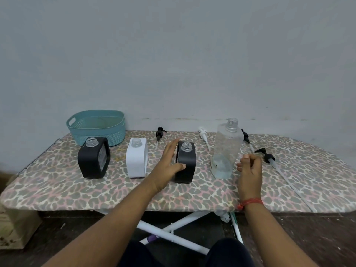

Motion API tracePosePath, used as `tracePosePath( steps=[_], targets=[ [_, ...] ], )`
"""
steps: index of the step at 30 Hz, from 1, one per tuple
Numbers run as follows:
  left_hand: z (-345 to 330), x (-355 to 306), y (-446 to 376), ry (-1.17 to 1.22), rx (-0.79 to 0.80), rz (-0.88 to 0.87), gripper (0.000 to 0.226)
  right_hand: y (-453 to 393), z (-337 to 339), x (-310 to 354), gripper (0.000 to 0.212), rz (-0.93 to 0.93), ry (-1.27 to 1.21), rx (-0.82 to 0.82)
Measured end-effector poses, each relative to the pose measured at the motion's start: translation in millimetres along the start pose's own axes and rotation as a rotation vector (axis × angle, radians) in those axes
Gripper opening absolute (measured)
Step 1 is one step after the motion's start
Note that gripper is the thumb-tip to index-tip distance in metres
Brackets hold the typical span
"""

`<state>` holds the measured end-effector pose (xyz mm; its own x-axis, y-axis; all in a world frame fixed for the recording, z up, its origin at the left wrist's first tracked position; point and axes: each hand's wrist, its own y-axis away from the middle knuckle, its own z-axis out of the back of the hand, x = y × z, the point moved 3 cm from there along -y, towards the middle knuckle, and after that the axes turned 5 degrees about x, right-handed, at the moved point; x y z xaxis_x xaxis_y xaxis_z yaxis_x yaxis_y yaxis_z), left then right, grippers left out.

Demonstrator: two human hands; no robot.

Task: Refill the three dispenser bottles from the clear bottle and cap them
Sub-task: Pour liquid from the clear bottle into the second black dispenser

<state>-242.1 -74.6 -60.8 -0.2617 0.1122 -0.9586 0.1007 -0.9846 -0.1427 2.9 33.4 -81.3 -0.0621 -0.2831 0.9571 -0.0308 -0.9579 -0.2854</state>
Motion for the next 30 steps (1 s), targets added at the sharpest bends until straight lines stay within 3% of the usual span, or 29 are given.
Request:
tracePosePath(
  steps=[4, 9, 12, 20, 24, 30],
  targets=[
    [-1.6, 6.5, 11.3, -0.021, -0.057, 0.057, 0.102, 2.7, -1.7, 4.4, 0.016, 0.043, 0.023, 0.035],
    [-2.4, 8.3, 18.6, -0.393, -0.078, 0.014, 0.11, 12.5, -12.7, 12.6, 0.065, 0.098, 0.158, 0.2],
    [-4.0, 8.7, 22.5, -0.645, -0.071, -0.008, 0.105, 14.5, -22.1, 15.1, 0.077, 0.074, 0.214, 0.25],
    [-4.7, 15.8, 31.7, -0.911, -0.085, 0.065, 0.109, 0.6, -39.1, 34.4, 0.068, 0.076, 0.279, 0.227],
    [-5.4, 13.7, 31.1, -0.957, -0.091, 0.061, 0.109, -2.7, -35.4, 45.1, 0.071, 0.192, 0.408, 0.238],
    [-5.8, 2.7, 29.1, -0.985, -0.112, 0.045, 0.108, -5.5, -25.4, 60.7, 0.08, 0.473, 0.799, 0.301]
  ],
)
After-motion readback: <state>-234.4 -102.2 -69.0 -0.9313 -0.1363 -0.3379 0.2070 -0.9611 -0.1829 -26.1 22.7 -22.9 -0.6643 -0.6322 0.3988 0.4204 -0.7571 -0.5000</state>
